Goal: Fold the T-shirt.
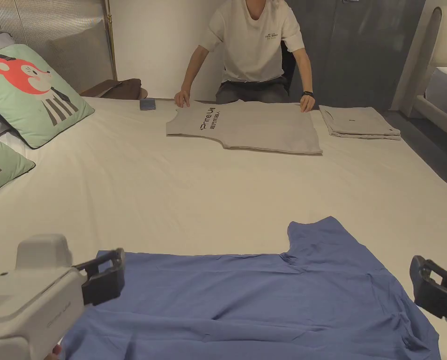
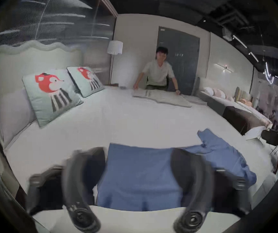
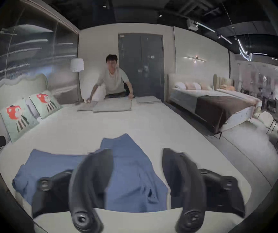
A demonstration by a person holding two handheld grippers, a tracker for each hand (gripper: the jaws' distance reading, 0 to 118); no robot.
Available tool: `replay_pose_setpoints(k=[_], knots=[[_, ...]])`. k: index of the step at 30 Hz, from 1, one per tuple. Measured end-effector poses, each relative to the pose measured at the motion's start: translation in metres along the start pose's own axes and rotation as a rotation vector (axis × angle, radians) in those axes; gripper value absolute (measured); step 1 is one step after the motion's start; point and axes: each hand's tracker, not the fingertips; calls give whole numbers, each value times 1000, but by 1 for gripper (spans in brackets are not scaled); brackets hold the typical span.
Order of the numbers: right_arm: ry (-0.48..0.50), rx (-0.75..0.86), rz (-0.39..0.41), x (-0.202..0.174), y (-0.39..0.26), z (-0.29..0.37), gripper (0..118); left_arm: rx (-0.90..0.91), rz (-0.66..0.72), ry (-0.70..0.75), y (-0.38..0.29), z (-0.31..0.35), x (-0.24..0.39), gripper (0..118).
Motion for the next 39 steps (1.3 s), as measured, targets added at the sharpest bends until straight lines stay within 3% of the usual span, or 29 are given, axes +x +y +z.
replay_pose_setpoints(k=[1,2,3,4,15,16,18,20,30,31,32,34,36,37,38,39], knots=[[5,5,4,-5,2,-3,40,2,-12,6,6,-1,6,42],[7,11,13,-7,3,-7,16,19,-28,25,8,-4,10,8],[3,14,22,-11,4,-9,6,31,-37,50,10,-7,12,1],[9,24,28,-13,5,-10,0,31,-36,44,13,-9,12,1],[59,-24,65,-21,6,-52,0,-149,51,7,34,-85,-26,2],[58,-33,65,-21,6,-57,0,-181,70,9,35,-101,-33,10],[60,-55,63,-20,3,-66,0,-248,83,25,35,-137,-48,68],[55,-76,64,-21,0,-76,0,-349,80,41,33,-172,-60,105],[54,-175,80,-27,-17,-118,0,-571,137,121,-5,-268,-84,101],[52,-183,80,-26,-19,-121,0,-572,135,121,-8,-270,-84,94],[51,-191,84,-25,-20,-124,0,-573,128,123,-12,-270,-83,80],[48,-205,94,-22,-21,-130,0,-557,45,158,-16,-271,-83,74],[44,-225,82,-17,-20,-138,1,-528,6,145,-14,-266,-78,52],[35,-248,74,-14,-20,-145,11,-511,-14,157,-12,-259,-71,36],[17,-283,84,-13,-16,-150,48,-504,-25,154,-12,-256,-68,18],[12,-298,90,-11,-16,-158,81,-502,-31,147,-12,-254,-65,10]])
